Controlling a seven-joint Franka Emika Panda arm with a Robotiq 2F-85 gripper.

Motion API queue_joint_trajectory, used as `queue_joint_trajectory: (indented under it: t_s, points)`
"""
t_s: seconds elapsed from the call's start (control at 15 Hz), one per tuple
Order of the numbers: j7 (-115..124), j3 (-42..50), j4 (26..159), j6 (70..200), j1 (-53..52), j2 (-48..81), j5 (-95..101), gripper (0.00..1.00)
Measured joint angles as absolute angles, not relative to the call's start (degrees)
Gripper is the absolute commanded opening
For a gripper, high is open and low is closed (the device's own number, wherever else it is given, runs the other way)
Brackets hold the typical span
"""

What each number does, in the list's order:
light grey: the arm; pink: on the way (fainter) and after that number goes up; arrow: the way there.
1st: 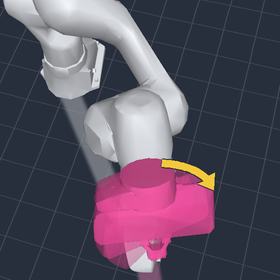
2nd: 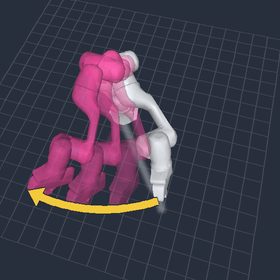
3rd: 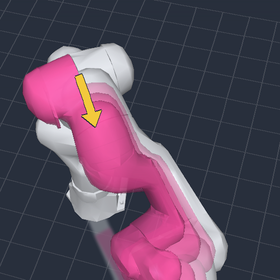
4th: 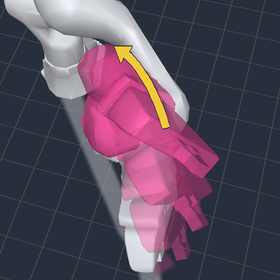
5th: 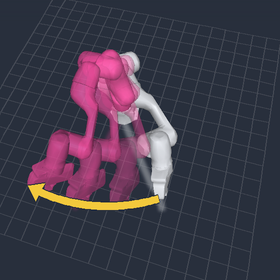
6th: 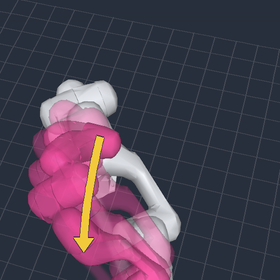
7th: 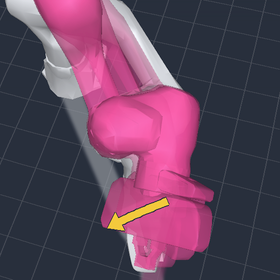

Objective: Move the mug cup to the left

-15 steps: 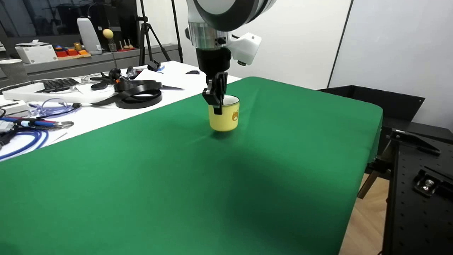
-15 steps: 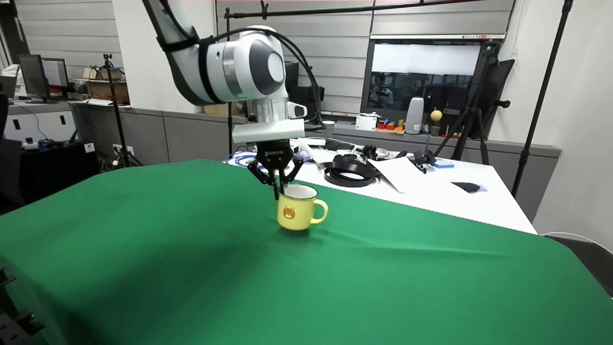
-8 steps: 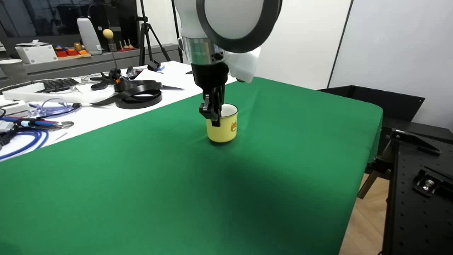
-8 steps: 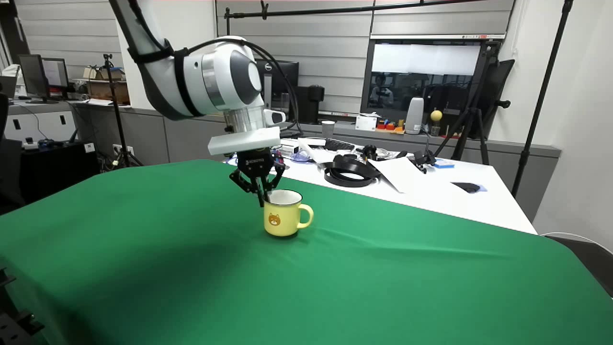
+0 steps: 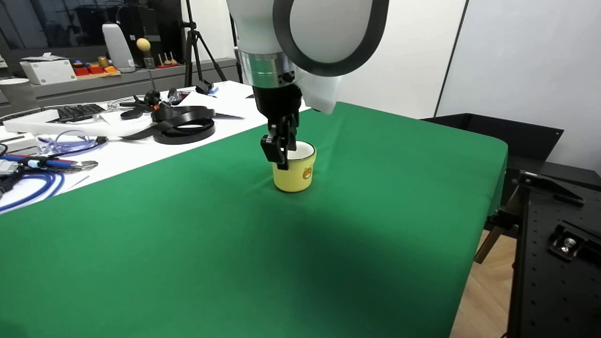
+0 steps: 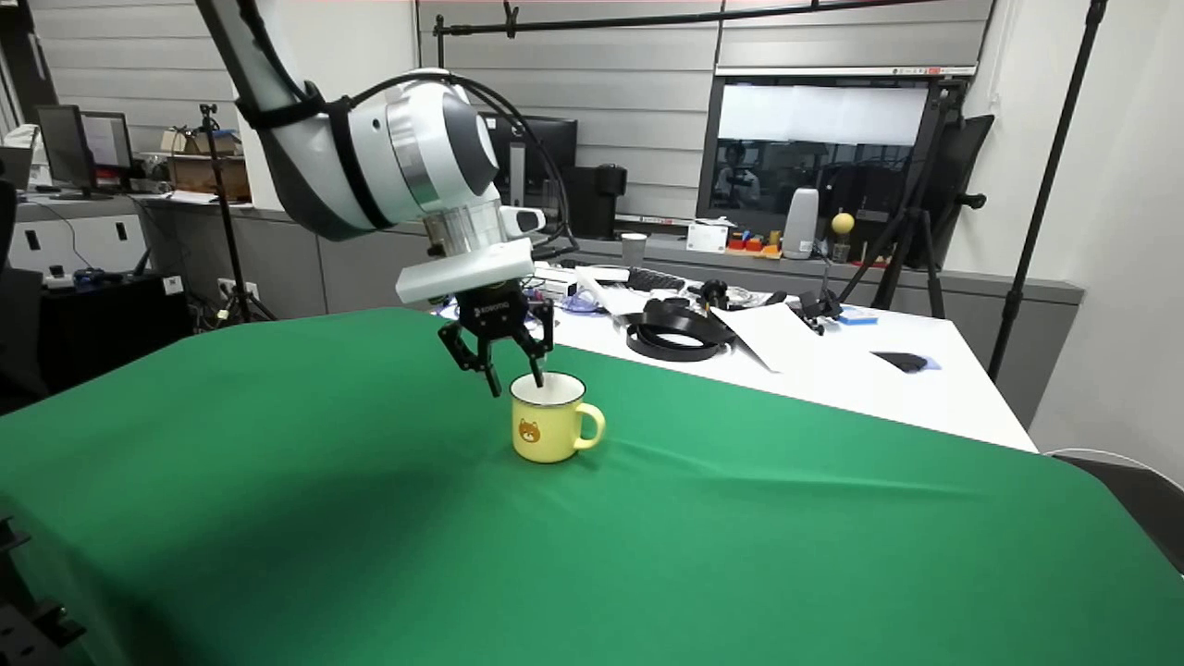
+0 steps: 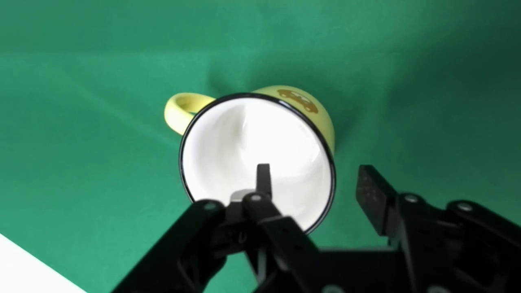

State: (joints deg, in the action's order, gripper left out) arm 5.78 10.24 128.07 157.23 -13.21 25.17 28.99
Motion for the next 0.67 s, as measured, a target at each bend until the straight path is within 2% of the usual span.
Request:
queue_joint_trajectory:
  t_s: [0.13, 0.67]
  points:
    - [5.74, 10.08, 128.16, 156.34, -13.14, 24.96, 28.62, 0.99]
    - [2.54, 5.52, 128.47, 144.21, -10.12, 19.21, 22.33, 1.0]
